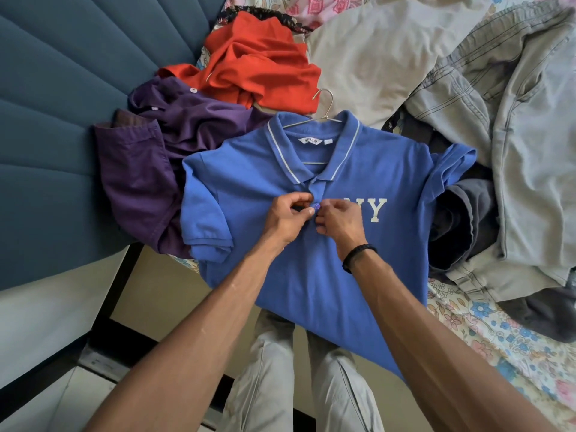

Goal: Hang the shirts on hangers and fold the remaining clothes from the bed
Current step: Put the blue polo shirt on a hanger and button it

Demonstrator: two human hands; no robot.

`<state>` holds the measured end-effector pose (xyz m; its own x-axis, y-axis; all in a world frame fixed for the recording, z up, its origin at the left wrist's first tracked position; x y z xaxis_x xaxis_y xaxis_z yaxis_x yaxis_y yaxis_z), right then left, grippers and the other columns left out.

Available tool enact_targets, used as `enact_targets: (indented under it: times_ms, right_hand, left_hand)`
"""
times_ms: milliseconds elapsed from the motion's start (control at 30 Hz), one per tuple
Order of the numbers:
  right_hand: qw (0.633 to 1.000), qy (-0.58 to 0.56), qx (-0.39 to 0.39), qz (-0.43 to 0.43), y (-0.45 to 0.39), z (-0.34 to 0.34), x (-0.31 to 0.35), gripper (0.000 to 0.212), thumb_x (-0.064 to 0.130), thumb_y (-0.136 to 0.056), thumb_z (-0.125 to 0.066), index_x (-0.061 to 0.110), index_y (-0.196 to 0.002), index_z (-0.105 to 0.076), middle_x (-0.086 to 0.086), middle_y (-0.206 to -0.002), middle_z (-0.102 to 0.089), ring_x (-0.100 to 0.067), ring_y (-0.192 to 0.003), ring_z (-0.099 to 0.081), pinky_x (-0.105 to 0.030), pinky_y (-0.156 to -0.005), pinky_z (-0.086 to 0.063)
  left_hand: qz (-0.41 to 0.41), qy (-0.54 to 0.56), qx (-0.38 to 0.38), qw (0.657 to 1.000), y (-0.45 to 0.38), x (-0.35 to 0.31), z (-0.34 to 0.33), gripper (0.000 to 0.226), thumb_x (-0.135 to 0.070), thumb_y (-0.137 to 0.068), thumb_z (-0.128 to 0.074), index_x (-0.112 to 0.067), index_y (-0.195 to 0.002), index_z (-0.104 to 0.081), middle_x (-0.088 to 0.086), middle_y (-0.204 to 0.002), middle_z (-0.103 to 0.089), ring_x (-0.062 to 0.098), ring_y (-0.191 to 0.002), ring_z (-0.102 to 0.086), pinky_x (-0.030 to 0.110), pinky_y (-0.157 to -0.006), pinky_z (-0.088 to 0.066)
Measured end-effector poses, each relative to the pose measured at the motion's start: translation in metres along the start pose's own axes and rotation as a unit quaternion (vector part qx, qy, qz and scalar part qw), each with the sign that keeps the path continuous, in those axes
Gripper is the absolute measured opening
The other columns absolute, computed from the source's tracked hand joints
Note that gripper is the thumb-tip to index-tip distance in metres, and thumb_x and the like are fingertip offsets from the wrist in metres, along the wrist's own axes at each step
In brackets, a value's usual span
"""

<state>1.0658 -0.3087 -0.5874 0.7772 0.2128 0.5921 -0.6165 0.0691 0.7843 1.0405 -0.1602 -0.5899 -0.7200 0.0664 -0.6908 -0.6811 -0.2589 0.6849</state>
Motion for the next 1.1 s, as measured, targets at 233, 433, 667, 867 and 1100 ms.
enact_targets:
  times_ms: [233,433,667,867,1100]
  right_hand:
    - [0.973,0.157,-0.127,0.112,0.007,-0.008,0.041,0.037,0.045,-0.080,-0.080,0.015,-0.094,-0.063,0.004,-0.081,-0.064,-0.018,-0.083,-0.064,-0.035,-0.070,-0.051]
    - [0.954,0.202,-0.182,0.125,0.004,-0.003,0.053,0.008,0.020,-0.085,-0.062,0.014,-0.089,-0.065,-0.001,-0.083,-0.070,-0.027,-0.088,-0.067,-0.037,-0.072,-0.051]
    - [0.972,0.111,-0.087,0.189,0.003,-0.008,0.038,0.014,0.013,-0.089,-0.064,0.017,-0.102,-0.059,0.006,-0.072,-0.065,-0.016,-0.068,-0.065,-0.042,-0.071,-0.057]
    - [0.935,0.255,-0.137,0.206,-0.003,-0.012,0.057,0.033,0.037,-0.083,-0.076,0.021,-0.101,-0.053,0.004,-0.100,-0.053,-0.011,-0.078,-0.048,-0.027,-0.058,-0.036]
    - [0.957,0.166,-0.168,0.170,0.002,-0.012,0.051,0.010,0.018,-0.094,-0.061,0.012,-0.086,-0.060,-0.003,-0.086,-0.061,-0.010,-0.070,-0.042,-0.039,-0.066,-0.040]
  left_hand:
    - [-0.065,-0.140,-0.051,0.987,0.005,-0.017,0.004,0.007,-0.015,-0.080,-0.068,-0.010,-0.080,-0.072,0.010,-0.080,-0.076,0.021,-0.074,-0.069,0.029,-0.058,-0.043]
    - [-0.123,-0.168,-0.051,0.977,0.000,-0.022,0.006,0.019,-0.007,-0.080,-0.064,-0.014,-0.096,-0.072,-0.002,-0.087,-0.077,0.017,-0.081,-0.072,0.038,-0.075,-0.057]
    - [-0.222,-0.236,-0.194,0.926,0.015,-0.049,0.016,0.031,-0.019,-0.102,-0.056,-0.019,-0.130,-0.070,0.005,-0.102,-0.070,0.024,-0.091,-0.066,0.036,-0.081,-0.049]
    - [-0.228,-0.300,-0.153,0.913,0.003,-0.071,0.012,0.028,-0.020,-0.099,-0.056,-0.022,-0.119,-0.075,0.010,-0.105,-0.066,0.035,-0.090,-0.067,0.048,-0.073,-0.056]
    - [-0.240,-0.373,-0.120,0.888,-0.008,-0.074,0.014,0.022,-0.024,-0.097,-0.062,-0.027,-0.115,-0.074,0.008,-0.103,-0.066,0.038,-0.085,-0.067,0.049,-0.068,-0.056]
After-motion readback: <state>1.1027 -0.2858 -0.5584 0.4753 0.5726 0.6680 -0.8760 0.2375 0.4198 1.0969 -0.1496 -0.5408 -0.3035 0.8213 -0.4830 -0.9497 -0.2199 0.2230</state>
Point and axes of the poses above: each hand's wrist, its own y-axis away from the middle knuckle, its own z-axis out of the back of the hand, x = y × z, the point moved 8 cm from there along -y, towards the middle knuckle
